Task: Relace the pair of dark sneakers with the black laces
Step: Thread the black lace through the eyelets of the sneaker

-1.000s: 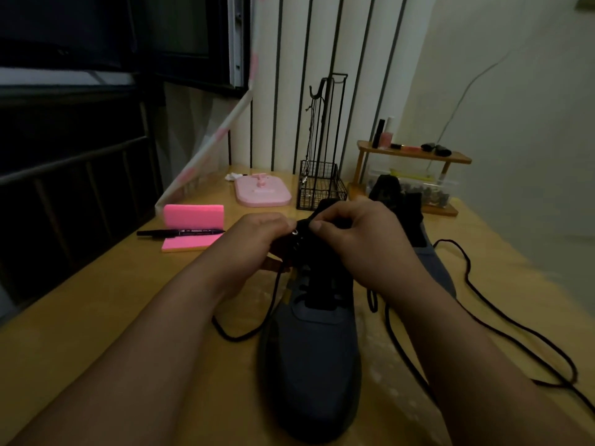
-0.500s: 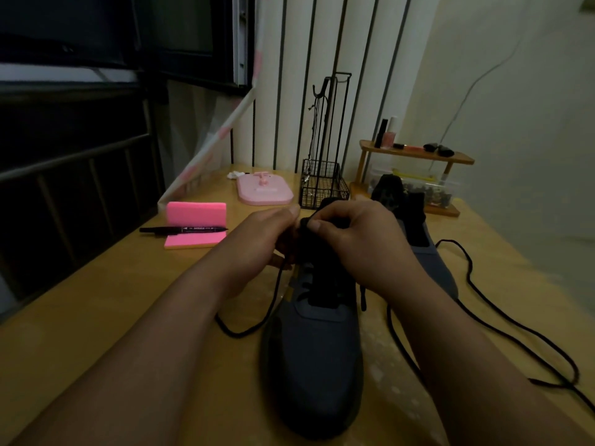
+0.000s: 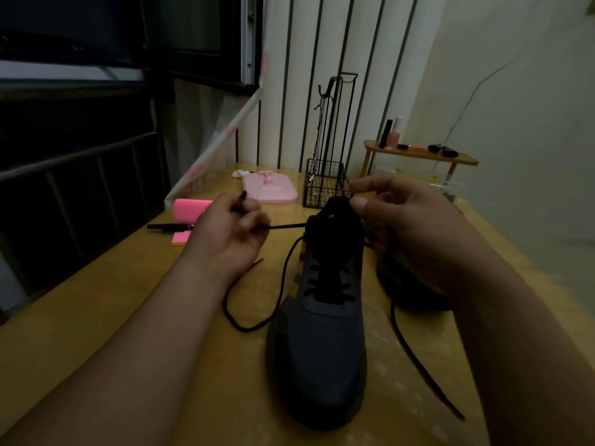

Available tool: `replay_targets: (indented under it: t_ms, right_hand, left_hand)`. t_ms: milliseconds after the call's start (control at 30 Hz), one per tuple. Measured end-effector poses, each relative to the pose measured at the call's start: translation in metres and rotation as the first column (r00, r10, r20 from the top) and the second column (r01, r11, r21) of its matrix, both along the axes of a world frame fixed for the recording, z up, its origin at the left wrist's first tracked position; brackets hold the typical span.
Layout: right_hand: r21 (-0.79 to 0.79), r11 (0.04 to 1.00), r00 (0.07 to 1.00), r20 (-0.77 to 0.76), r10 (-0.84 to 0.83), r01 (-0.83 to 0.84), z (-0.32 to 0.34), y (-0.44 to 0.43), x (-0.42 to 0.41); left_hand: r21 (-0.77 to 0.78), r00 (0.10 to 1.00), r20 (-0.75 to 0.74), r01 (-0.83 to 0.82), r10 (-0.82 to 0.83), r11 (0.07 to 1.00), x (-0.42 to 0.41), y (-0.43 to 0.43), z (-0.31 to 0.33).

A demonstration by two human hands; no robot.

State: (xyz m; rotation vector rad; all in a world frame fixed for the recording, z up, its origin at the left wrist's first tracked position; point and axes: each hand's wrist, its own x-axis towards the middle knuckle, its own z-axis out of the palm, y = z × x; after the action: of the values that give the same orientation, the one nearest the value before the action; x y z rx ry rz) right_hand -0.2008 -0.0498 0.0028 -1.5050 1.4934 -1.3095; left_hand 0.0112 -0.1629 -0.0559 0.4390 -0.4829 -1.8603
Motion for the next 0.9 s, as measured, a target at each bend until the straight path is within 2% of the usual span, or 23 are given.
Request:
replay_targets:
  t_ms: [33, 67, 100, 133, 167, 200, 233, 300, 433, 500, 567, 600, 800, 900]
  right_hand:
    - [-0.024, 1.0, 1.0, 0.012, -0.006, 0.007, 0.0, 0.0, -0.001]
    - [-0.046, 0.999, 1.0, 0.006, -0.017, 0.017, -0.001, 0.0, -0.002]
    - [-0.065, 0.997, 0.999, -0.014, -0.029, 0.028, -0.003, 0.0, 0.0]
    - [-0.084, 0.996, 0.999, -0.034, -0.037, 0.034, -0.004, 0.0, 0.002]
    - [-0.104, 0.994, 0.999, -0.037, -0.04, 0.036, -0.005, 0.0, 0.006]
    - [-0.127, 0.991, 0.999, -0.013, -0.032, 0.03, -0.005, 0.0, 0.008]
    - [-0.145, 0.989, 0.999, 0.04, -0.016, 0.022, -0.006, 0.001, 0.011]
    - [-0.166, 0.985, 0.988, 0.156, -0.013, 0.04, -0.008, 0.0, 0.015]
    - [-0.174, 0.966, 0.968, 0.193, -0.159, 0.193, -0.016, -0.006, 0.014]
    - [-0.143, 0.966, 0.967, 0.168, -0.192, 0.217, -0.018, -0.007, 0.014]
    - [-0.119, 0.966, 0.967, 0.137, -0.215, 0.231, -0.02, -0.008, 0.013]
    - [-0.114, 0.966, 0.967, 0.13, -0.219, 0.234, -0.021, -0.008, 0.013]
    - [-0.121, 0.964, 0.971, 0.059, -0.233, 0.238, -0.025, -0.01, 0.014]
    - [-0.12, 0.962, 0.969, 0.071, -0.237, 0.244, -0.024, -0.006, 0.015]
  left_hand:
    - [-0.017, 0.997, 0.072, 0.007, -0.006, 1.0, 0.004, -0.003, -0.002]
    - [-0.114, 0.962, 0.271, 0.02, 0.011, 0.993, 0.007, -0.004, -0.003]
    - [-0.257, 0.847, 0.524, 0.066, 0.082, 0.964, 0.008, -0.003, -0.005]
    - [-0.382, 0.675, 0.715, 0.158, 0.182, 0.91, 0.008, 0.0, -0.006]
    - [-0.449, 0.523, 0.81, 0.264, 0.264, 0.853, 0.008, 0.002, -0.008]
    - [-0.462, 0.433, 0.851, 0.35, 0.297, 0.815, 0.007, 0.005, -0.008]
    - [-0.459, 0.395, 0.867, 0.39, 0.305, 0.798, 0.007, 0.007, -0.008]
    - [-0.472, 0.374, 0.864, 0.373, 0.336, 0.799, 0.01, 0.007, -0.007]
    - [-0.519, 0.445, 0.805, 0.208, 0.392, 0.829, 0.012, -0.004, -0.012]
    - [-0.569, 0.339, 0.796, 0.133, 0.502, 0.812, 0.01, -0.008, -0.019]
    - [-0.637, 0.181, 0.769, 0.141, 0.613, 0.758, 0.008, -0.008, -0.026]
    - [-0.667, 0.135, 0.745, 0.16, 0.653, 0.728, 0.006, -0.009, -0.028]
    - [-0.693, 0.068, 0.704, 0.281, 0.707, 0.664, -0.003, -0.003, -0.038]
    - [-0.767, 0.009, 0.632, 0.148, 0.775, 0.624, -0.006, 0.01, -0.025]
